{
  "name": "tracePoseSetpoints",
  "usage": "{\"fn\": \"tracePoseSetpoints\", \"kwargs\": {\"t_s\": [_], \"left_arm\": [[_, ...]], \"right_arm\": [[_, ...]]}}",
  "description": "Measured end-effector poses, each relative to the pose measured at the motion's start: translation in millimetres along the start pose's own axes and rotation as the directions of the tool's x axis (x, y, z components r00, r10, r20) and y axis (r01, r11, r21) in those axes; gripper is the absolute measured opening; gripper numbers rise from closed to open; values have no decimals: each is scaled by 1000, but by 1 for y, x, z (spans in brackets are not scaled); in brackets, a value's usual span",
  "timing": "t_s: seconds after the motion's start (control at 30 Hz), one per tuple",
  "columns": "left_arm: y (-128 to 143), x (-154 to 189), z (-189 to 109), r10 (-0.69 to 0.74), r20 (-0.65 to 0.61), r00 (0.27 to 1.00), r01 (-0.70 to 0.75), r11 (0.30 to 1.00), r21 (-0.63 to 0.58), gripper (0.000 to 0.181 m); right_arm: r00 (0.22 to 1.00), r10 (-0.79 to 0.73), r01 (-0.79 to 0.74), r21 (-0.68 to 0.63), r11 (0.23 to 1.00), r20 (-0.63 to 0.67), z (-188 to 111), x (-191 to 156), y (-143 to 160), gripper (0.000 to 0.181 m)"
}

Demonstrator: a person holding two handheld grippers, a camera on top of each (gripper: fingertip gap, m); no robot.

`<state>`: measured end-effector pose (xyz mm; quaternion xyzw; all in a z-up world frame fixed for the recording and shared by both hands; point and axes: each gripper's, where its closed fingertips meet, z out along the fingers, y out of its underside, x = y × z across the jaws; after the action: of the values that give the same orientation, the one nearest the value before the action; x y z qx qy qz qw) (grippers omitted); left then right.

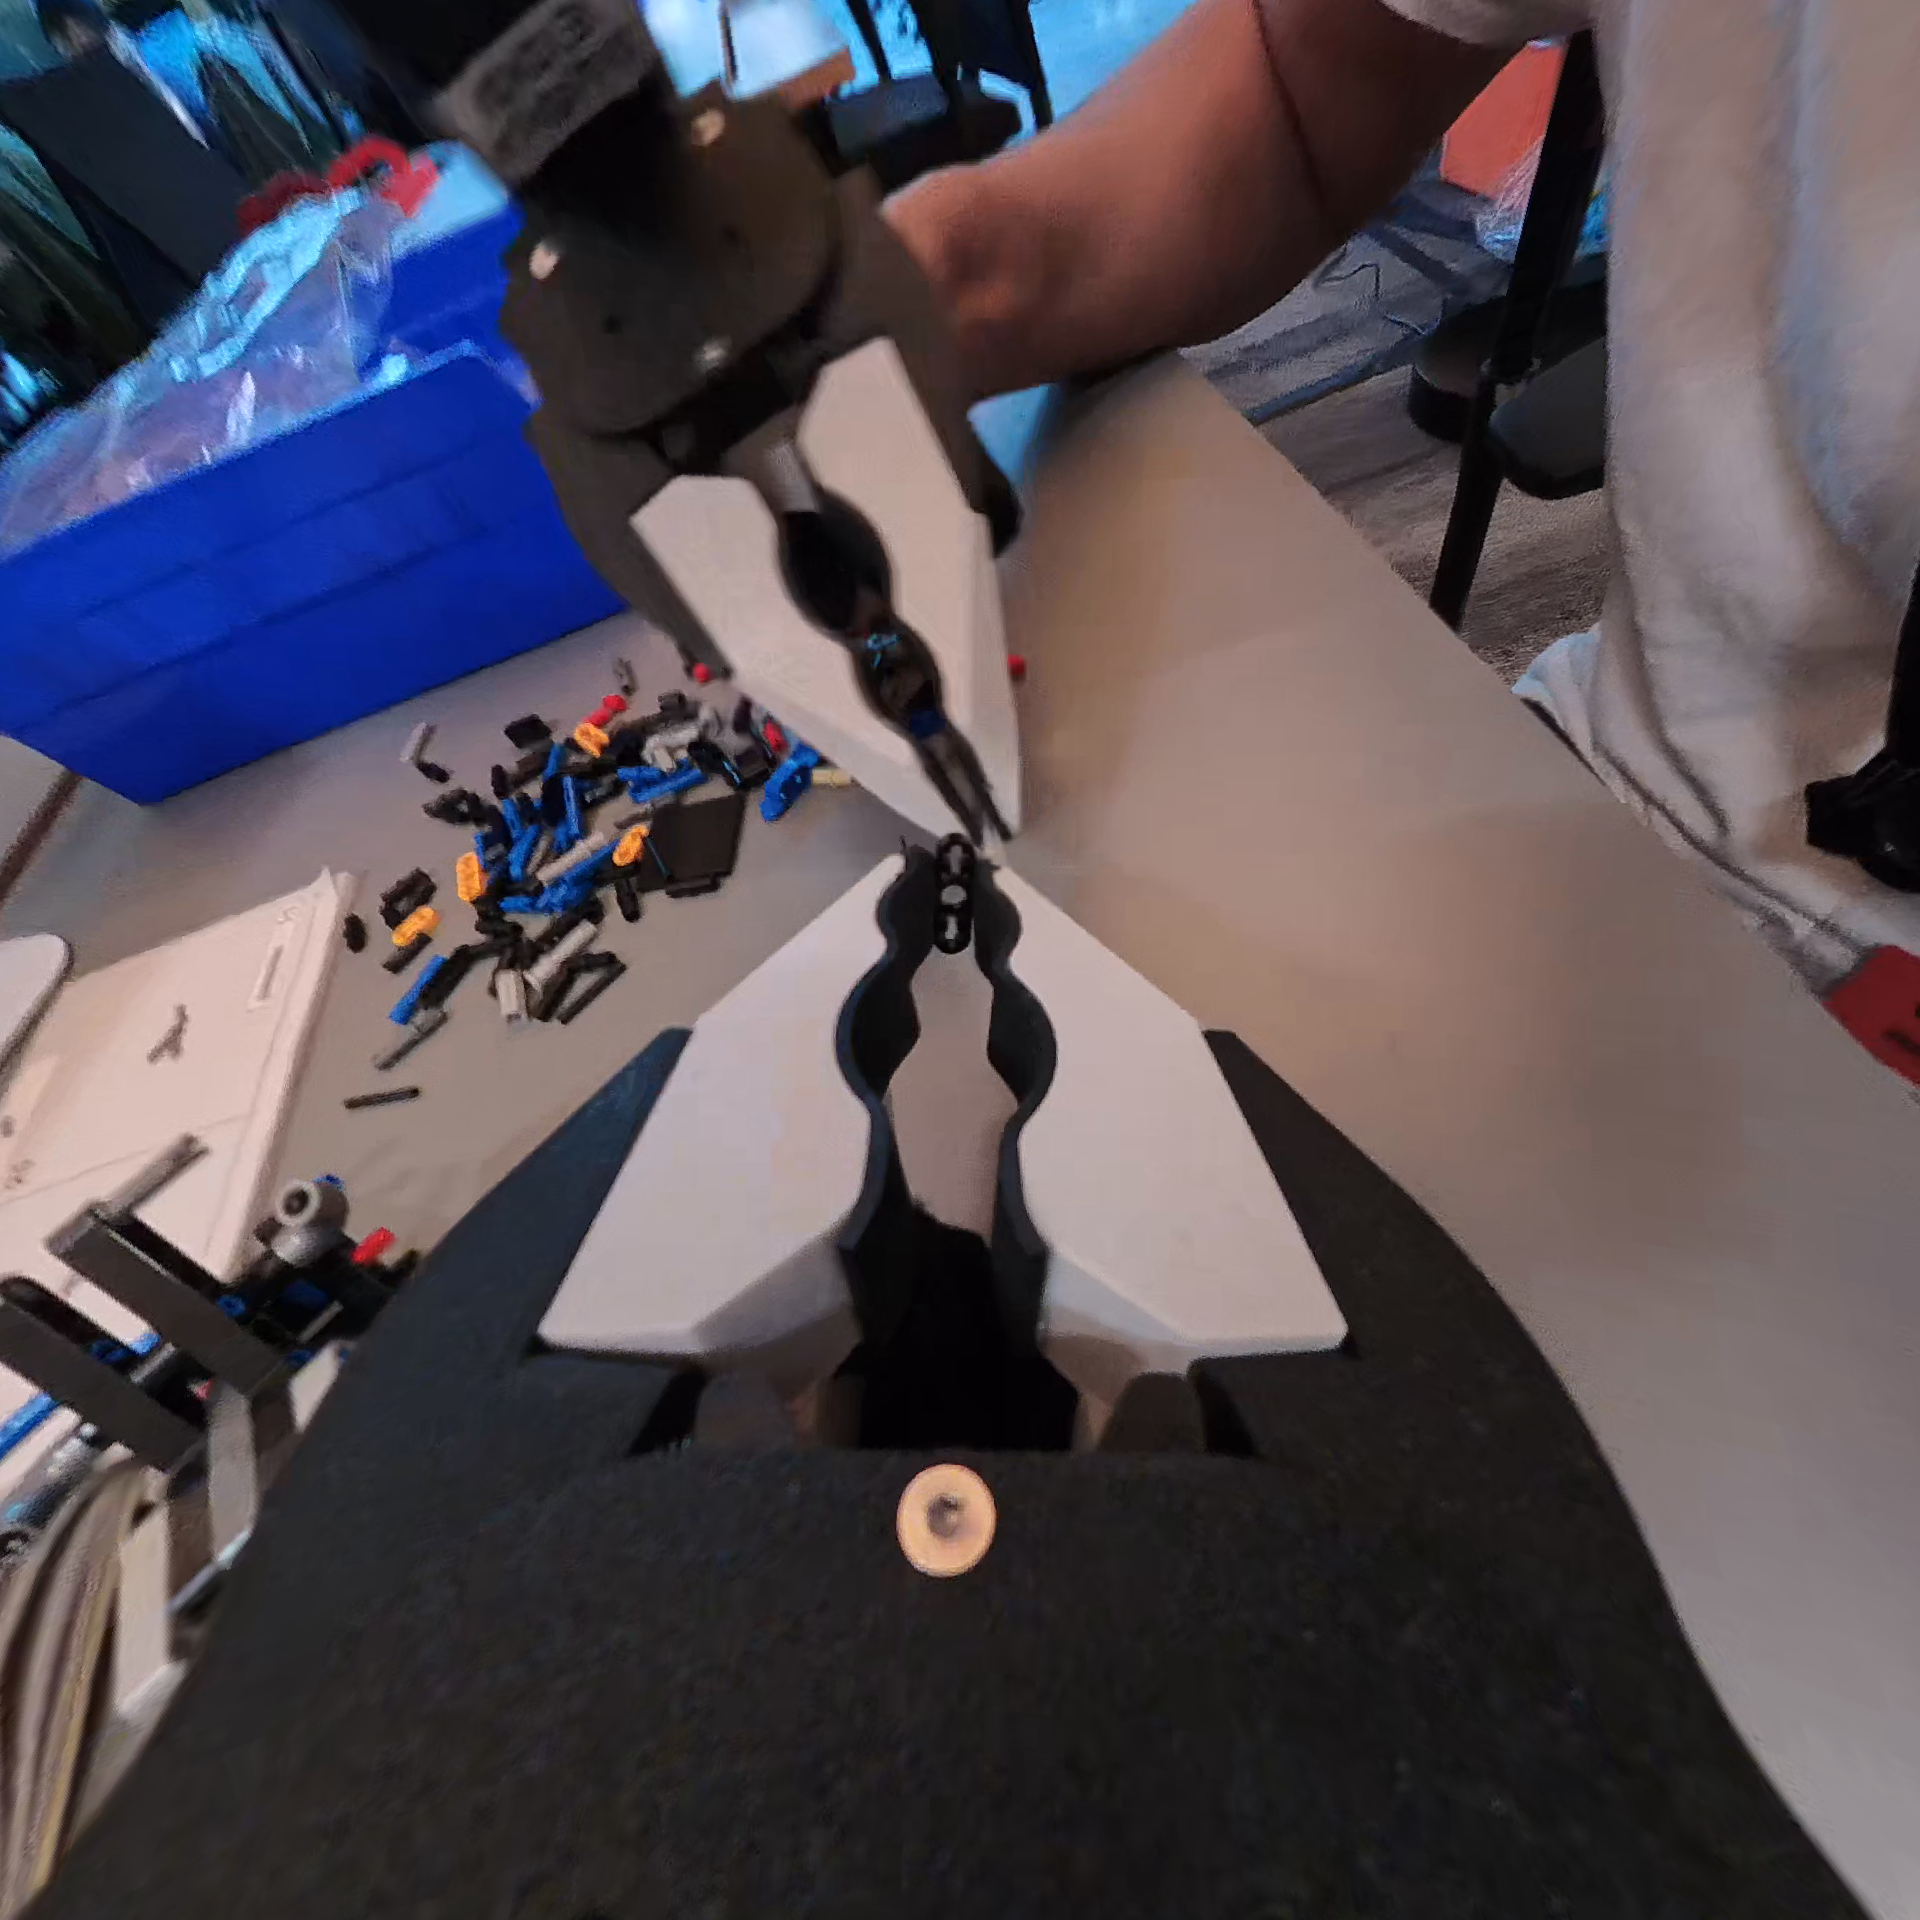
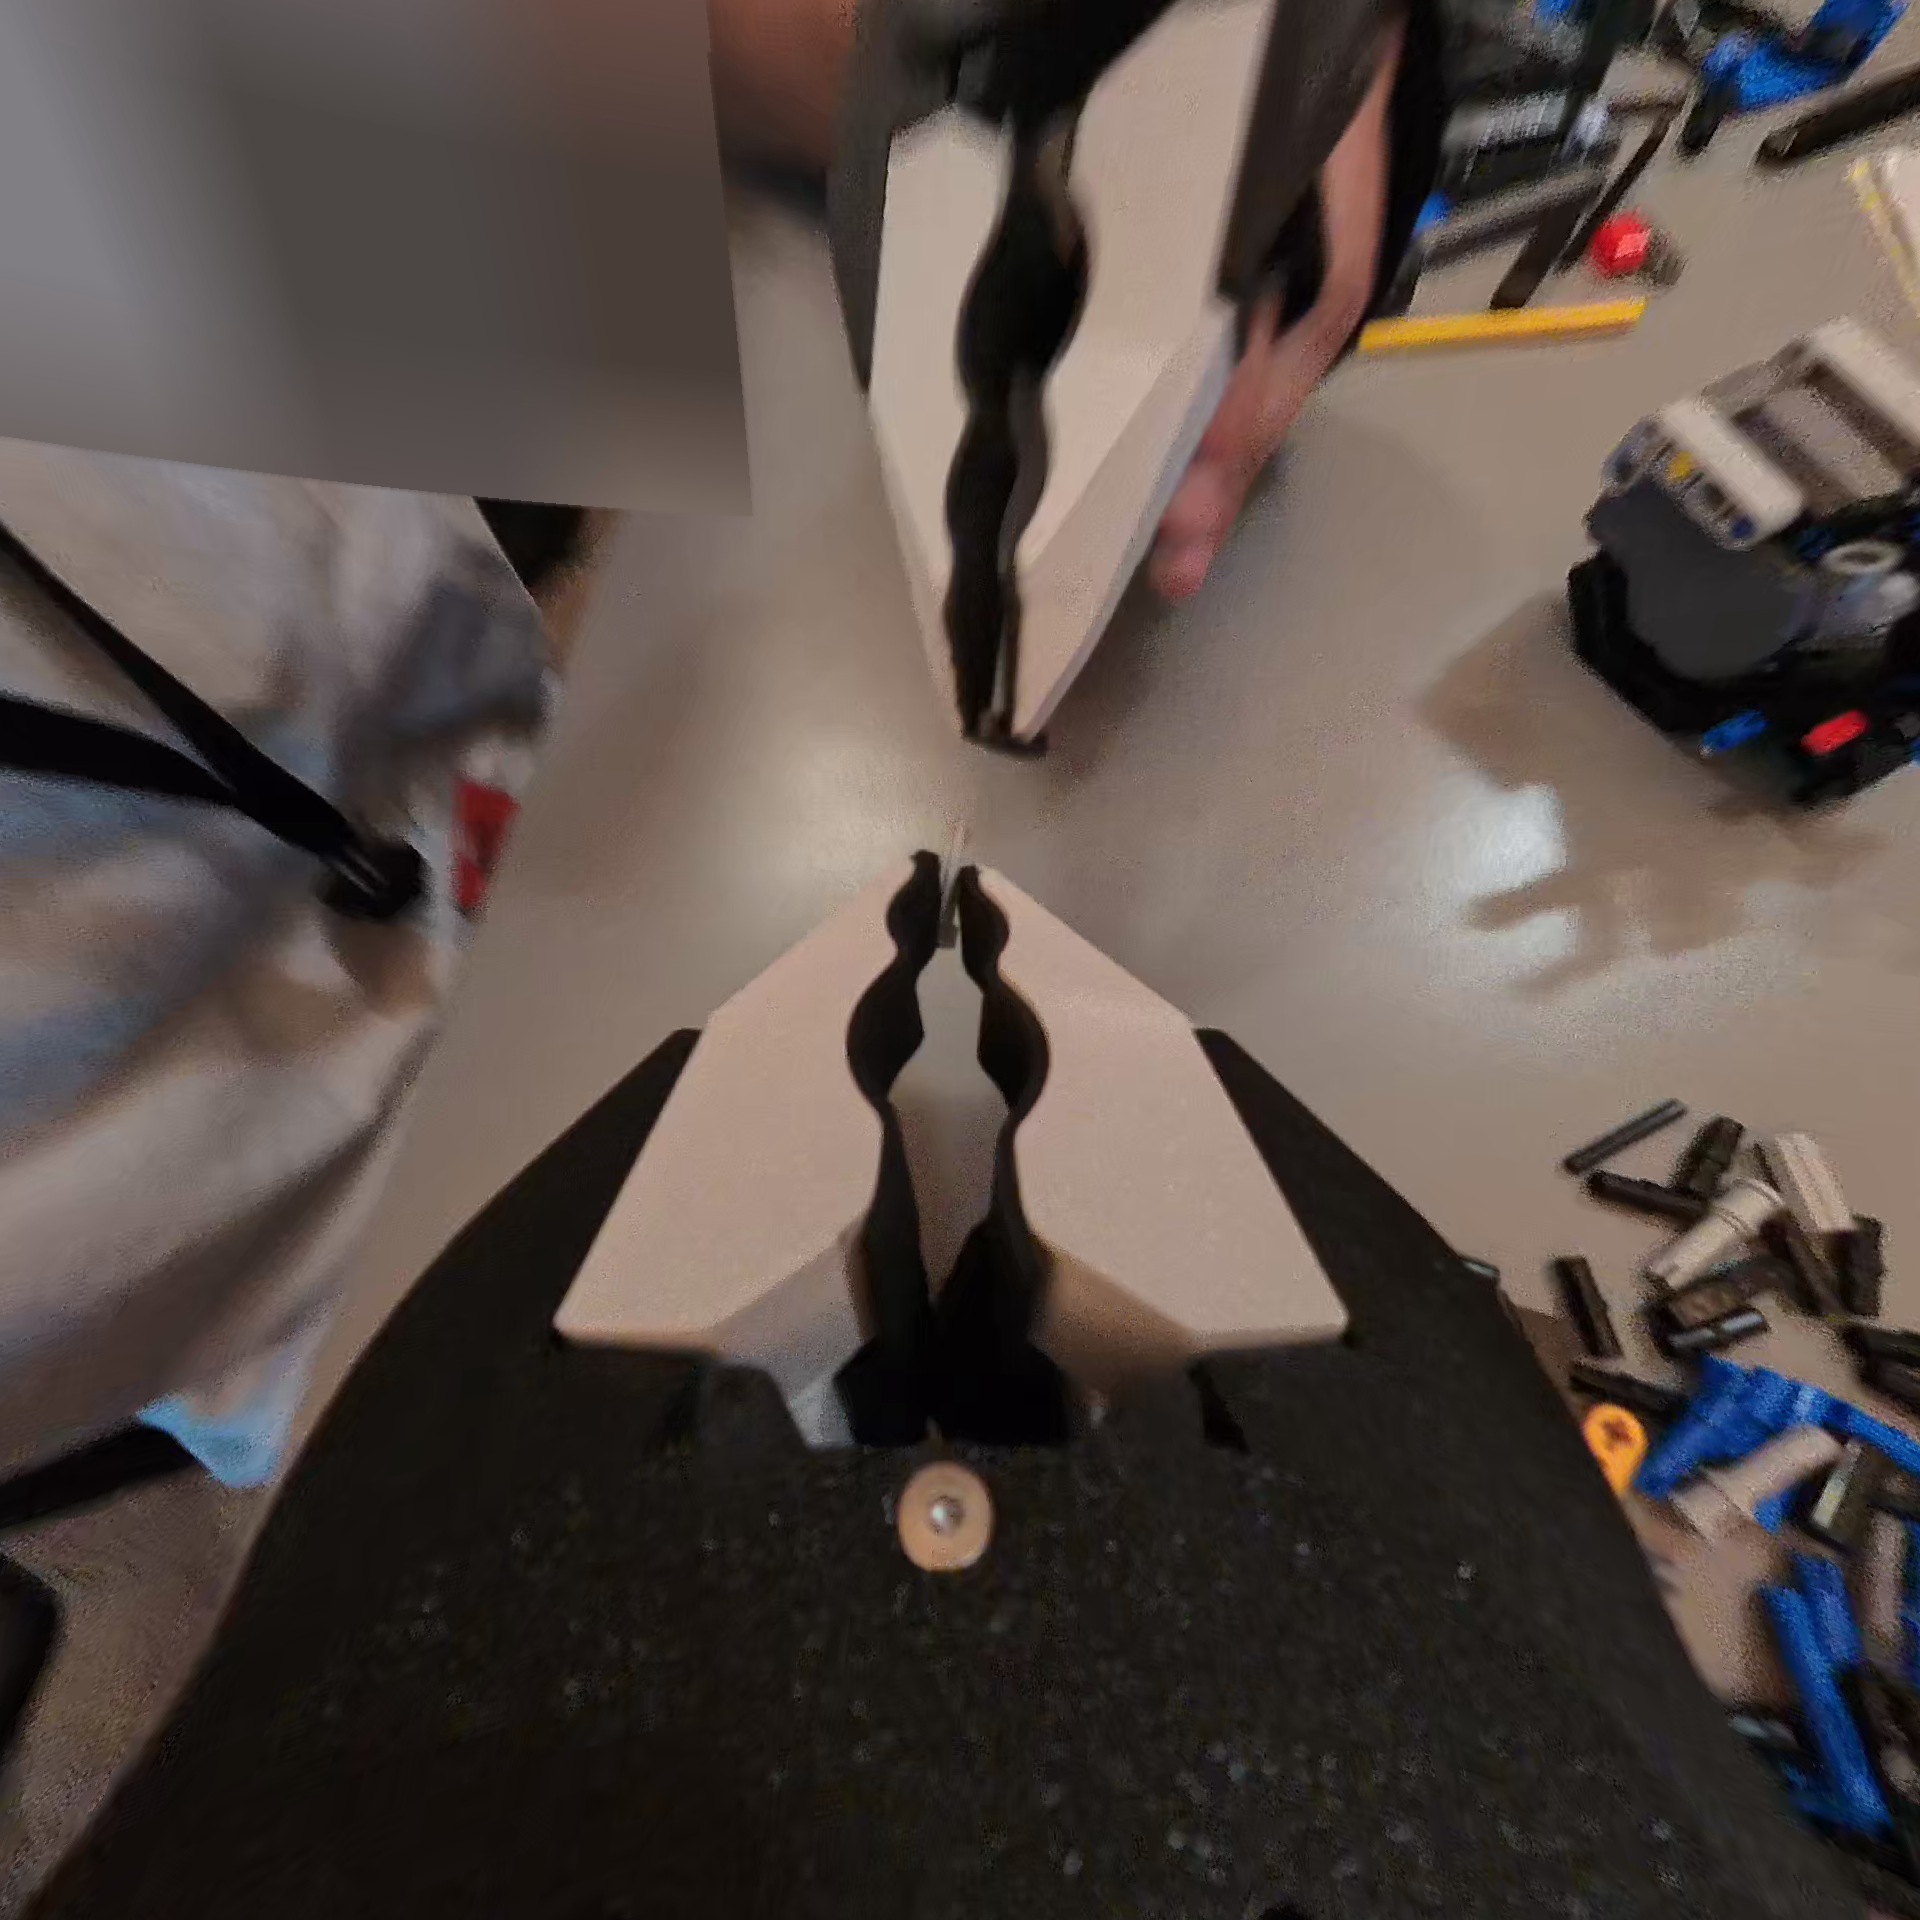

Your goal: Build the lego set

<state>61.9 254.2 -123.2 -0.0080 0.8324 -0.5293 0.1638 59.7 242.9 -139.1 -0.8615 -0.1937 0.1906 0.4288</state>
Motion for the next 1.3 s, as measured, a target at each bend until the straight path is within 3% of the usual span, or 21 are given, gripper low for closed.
{"fn": "tracePoseSetpoints", "kwargs": {"t_s": [0.1,0.23,0.5,1.3], "left_arm": [[-7,0,-1,106,47,993,-109,993,51,5],[-18,-1,-3,144,87,986,-154,980,125,5],[-26,1,-5,130,80,988,-143,972,184,5],[-28,10,-1,157,46,986,-163,969,185,5]], "right_arm": [[982,119,-142,158,977,148,-12,-4,-20,3],[939,183,-254,225,941,292,-19,-11,-34,3],[944,171,-234,205,950,283,-20,-15,-33,3],[917,193,-273,195,942,348,-16,-21,-31,3]]}}
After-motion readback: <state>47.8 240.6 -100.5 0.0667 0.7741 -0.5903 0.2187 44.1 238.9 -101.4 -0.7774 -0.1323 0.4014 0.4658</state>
